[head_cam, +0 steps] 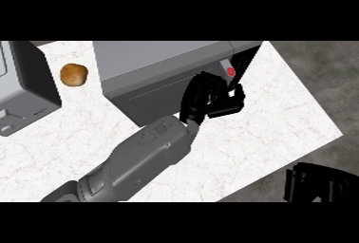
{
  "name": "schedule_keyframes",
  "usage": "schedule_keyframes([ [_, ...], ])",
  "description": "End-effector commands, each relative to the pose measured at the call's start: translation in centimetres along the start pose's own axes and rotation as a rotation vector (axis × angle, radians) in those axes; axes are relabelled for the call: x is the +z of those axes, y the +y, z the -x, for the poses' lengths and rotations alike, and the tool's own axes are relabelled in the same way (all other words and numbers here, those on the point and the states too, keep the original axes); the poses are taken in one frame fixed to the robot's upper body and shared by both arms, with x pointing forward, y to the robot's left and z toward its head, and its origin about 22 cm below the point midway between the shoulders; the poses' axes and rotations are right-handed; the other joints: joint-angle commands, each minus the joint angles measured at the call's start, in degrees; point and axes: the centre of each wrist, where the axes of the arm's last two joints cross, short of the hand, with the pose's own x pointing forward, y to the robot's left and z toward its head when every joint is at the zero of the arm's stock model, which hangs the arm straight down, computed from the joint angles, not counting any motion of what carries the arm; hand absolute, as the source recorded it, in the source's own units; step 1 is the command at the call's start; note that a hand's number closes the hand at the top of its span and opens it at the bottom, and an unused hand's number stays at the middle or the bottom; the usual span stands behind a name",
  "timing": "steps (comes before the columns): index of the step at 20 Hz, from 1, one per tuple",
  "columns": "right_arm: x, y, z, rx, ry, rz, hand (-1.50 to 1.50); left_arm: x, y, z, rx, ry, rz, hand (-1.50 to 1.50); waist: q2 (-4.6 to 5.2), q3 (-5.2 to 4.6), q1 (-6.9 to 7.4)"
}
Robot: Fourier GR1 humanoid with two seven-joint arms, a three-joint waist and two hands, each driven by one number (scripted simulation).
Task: Pick up the milk, place it into the microwave and close the microwave
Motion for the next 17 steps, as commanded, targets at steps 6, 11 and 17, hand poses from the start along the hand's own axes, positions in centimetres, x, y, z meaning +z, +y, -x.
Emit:
schedule_keyframes([
  [6,-0.6,3.6,0.4,-0.045,-0.031,0.039,1.5,-0.4,4.4,2.8,0.177,0.111,-0.083,1.5,0.09,-0.37,3.78],
  [11,-1.0,5.3,0.4,-0.048,-0.042,0.072,1.5,-0.2,5.9,3.7,0.192,0.12,-0.044,1.5,0.19,-0.29,4.89],
  [17,-1.6,7.3,-0.1,-0.042,-0.05,0.083,1.5,-0.2,7.0,4.1,0.202,0.103,0.004,1.5,-0.23,-0.34,5.51],
])
